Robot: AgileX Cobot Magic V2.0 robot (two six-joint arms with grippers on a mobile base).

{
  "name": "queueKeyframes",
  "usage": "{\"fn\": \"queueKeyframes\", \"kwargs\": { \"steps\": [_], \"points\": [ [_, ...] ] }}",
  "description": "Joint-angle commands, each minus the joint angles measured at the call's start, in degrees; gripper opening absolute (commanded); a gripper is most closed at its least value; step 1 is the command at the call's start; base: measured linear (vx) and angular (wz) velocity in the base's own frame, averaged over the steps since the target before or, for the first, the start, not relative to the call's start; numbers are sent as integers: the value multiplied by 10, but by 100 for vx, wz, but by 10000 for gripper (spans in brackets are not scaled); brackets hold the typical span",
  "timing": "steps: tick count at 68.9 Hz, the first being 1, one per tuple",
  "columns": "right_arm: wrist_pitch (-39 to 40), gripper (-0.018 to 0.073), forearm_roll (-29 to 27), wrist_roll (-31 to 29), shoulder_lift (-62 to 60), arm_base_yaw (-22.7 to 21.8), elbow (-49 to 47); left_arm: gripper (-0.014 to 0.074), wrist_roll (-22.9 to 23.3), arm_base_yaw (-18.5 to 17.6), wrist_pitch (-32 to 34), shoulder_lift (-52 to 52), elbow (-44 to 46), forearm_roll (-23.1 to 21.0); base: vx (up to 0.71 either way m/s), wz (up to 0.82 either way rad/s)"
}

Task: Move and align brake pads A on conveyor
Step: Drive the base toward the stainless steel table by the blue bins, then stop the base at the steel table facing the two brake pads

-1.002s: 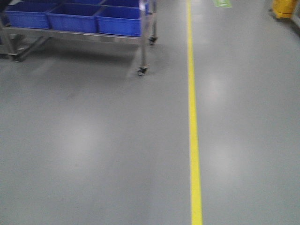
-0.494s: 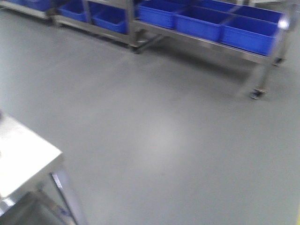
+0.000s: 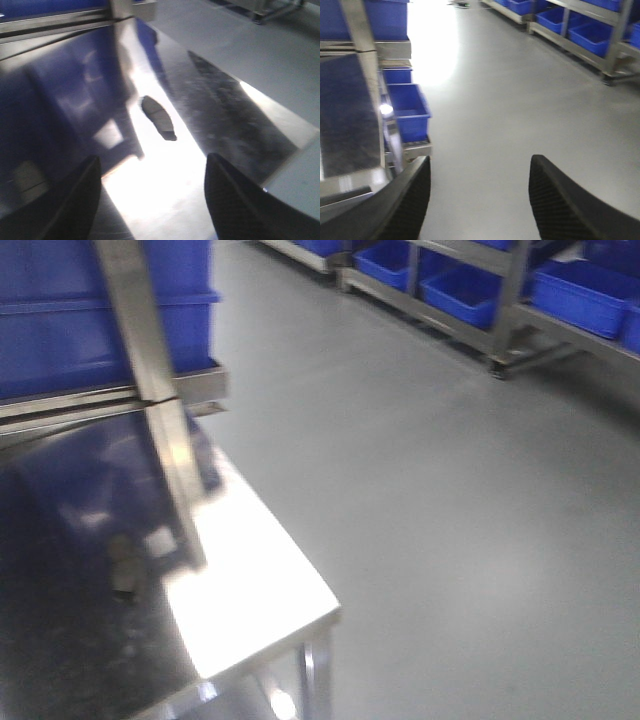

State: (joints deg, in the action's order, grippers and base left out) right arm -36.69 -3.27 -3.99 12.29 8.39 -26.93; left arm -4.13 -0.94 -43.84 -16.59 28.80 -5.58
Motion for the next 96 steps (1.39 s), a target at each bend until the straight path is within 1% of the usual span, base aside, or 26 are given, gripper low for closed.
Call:
{"fn": "queueKeyframes", "kwargs": {
  "steps": [1, 32, 48, 60, 96],
  "points": [
    [41, 414, 2, -4, 6, -3, -14, 425, 2, -2, 38, -6, 12, -6, 20, 79],
    [42, 414, 2, -4, 6, -3, -14, 425, 2, -2, 38, -6, 12, -6, 17, 77],
    [42, 414, 2, -4, 6, -3, -14, 425, 2, -2, 38, -6, 12, -6, 11, 54],
    [42, 414, 2, -4, 6, -3, -14, 425, 2, -2, 38, -6, 12, -6, 4, 21],
    [42, 414, 2, -4, 6, -3, -14, 425, 2, -2, 38, -6, 12, -6, 0, 0]
  ]
}}
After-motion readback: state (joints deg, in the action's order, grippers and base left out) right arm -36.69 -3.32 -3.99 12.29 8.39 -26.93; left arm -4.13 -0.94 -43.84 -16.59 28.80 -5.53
